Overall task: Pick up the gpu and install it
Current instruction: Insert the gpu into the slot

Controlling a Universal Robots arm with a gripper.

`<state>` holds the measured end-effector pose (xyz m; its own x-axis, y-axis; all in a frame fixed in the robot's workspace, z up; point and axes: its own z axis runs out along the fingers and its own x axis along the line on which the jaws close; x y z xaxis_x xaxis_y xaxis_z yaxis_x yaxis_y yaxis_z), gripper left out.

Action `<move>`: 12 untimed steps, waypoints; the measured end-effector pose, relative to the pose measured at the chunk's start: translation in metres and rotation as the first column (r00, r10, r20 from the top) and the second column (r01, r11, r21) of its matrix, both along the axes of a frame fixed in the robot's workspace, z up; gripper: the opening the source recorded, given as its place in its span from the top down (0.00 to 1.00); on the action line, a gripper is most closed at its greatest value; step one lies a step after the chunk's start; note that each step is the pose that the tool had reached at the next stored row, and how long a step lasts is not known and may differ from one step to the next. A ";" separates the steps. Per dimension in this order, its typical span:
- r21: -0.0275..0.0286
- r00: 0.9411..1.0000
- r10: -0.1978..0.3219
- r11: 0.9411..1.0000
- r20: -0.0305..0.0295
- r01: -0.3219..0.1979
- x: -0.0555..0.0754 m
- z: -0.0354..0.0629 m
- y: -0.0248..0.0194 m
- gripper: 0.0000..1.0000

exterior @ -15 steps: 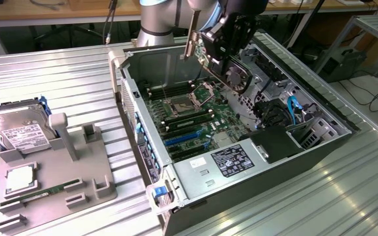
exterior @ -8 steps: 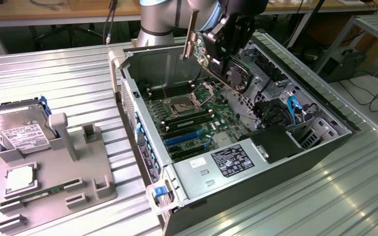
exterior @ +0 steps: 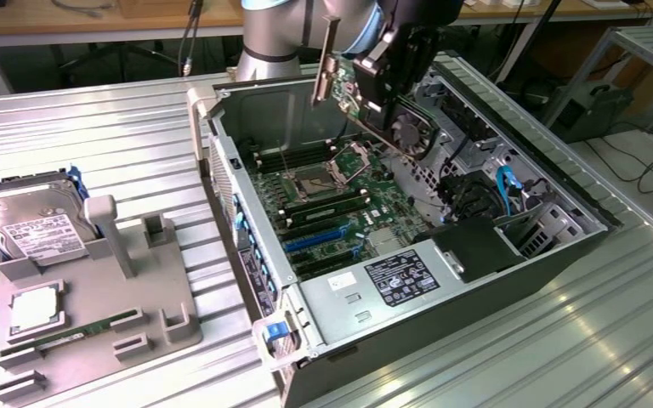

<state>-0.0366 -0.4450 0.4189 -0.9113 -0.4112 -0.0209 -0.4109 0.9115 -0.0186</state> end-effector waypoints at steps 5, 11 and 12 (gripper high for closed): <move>0.000 1.000 0.030 1.000 0.000 -0.030 0.000 0.0000 0.0000 0.73; 0.000 0.997 0.083 0.997 0.000 -0.083 0.000 0.0000 0.0000 0.73; 0.000 0.996 0.089 0.996 0.000 -0.089 0.000 0.0000 0.0000 0.73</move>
